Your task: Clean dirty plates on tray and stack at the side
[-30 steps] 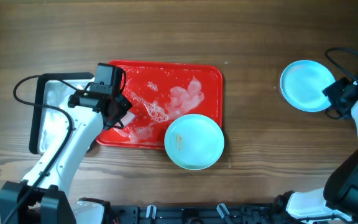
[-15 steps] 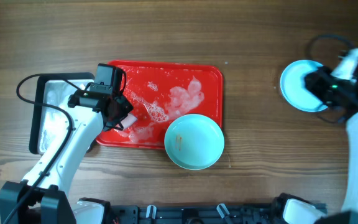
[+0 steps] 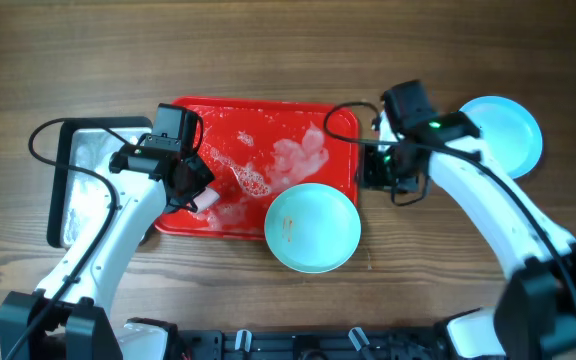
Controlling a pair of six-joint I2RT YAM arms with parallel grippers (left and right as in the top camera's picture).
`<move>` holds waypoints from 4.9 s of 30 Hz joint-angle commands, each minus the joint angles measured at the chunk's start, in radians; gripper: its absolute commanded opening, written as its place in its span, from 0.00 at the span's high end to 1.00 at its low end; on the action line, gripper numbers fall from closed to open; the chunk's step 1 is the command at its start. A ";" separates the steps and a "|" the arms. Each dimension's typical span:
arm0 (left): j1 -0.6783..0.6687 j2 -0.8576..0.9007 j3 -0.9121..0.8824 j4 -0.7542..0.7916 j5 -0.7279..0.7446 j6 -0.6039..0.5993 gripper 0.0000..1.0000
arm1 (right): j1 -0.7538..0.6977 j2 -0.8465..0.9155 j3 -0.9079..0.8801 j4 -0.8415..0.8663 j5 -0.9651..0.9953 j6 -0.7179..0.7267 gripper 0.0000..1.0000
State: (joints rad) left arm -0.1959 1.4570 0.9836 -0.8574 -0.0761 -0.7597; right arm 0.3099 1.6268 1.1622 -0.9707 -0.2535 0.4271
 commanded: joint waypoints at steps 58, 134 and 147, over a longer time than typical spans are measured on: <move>0.005 -0.009 0.101 -0.015 0.027 0.178 0.96 | 0.164 0.235 0.151 0.165 0.024 -0.112 0.96; -0.017 0.471 0.241 -0.203 0.261 0.416 0.96 | 0.157 0.477 0.202 0.211 -0.166 -0.053 0.96; -0.133 0.575 0.145 0.303 0.224 0.293 0.96 | 0.157 0.477 0.202 0.211 -0.166 -0.050 0.96</move>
State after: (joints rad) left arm -0.2672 1.9152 1.1702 -0.5961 0.2020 -0.4171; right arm 0.4484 2.0762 1.3613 -0.7601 -0.4358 0.4110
